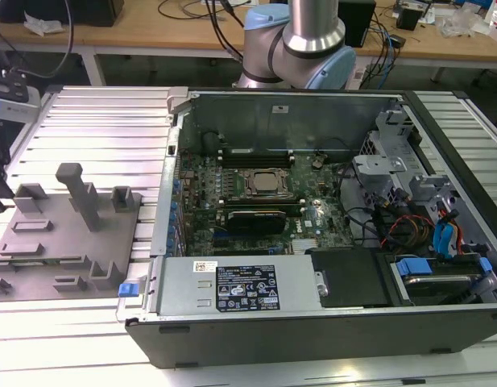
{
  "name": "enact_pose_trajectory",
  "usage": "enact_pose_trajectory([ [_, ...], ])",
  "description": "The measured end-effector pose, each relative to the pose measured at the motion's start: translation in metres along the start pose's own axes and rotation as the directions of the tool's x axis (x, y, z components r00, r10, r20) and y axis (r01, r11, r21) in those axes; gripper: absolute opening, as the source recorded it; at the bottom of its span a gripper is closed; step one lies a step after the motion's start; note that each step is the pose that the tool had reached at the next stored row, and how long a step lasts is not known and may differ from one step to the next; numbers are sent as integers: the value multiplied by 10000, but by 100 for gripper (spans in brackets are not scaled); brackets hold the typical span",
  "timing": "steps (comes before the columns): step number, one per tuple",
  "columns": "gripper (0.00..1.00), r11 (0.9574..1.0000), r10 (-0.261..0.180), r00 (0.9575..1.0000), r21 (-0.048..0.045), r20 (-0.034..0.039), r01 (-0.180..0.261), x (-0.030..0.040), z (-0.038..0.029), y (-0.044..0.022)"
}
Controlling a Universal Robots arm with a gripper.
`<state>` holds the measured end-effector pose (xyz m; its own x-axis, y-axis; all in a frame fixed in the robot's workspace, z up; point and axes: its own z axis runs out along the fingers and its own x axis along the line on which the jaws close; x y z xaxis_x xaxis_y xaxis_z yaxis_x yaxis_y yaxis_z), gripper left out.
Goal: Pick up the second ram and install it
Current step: 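Pick up the second ram and move it above second insertion slot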
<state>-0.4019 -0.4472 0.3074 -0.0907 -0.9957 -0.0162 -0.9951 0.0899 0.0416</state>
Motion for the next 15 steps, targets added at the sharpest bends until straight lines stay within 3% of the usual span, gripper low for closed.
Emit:
enact_pose_trajectory([
  [7,30,10000,1,10000,-1,0,-1,11,52,-2],
  [12,30,10000,-25,10000,0,0,25,201,139,-45],
  [15,30,9999,-101,9999,-1,-3,101,210,213,-137],
])
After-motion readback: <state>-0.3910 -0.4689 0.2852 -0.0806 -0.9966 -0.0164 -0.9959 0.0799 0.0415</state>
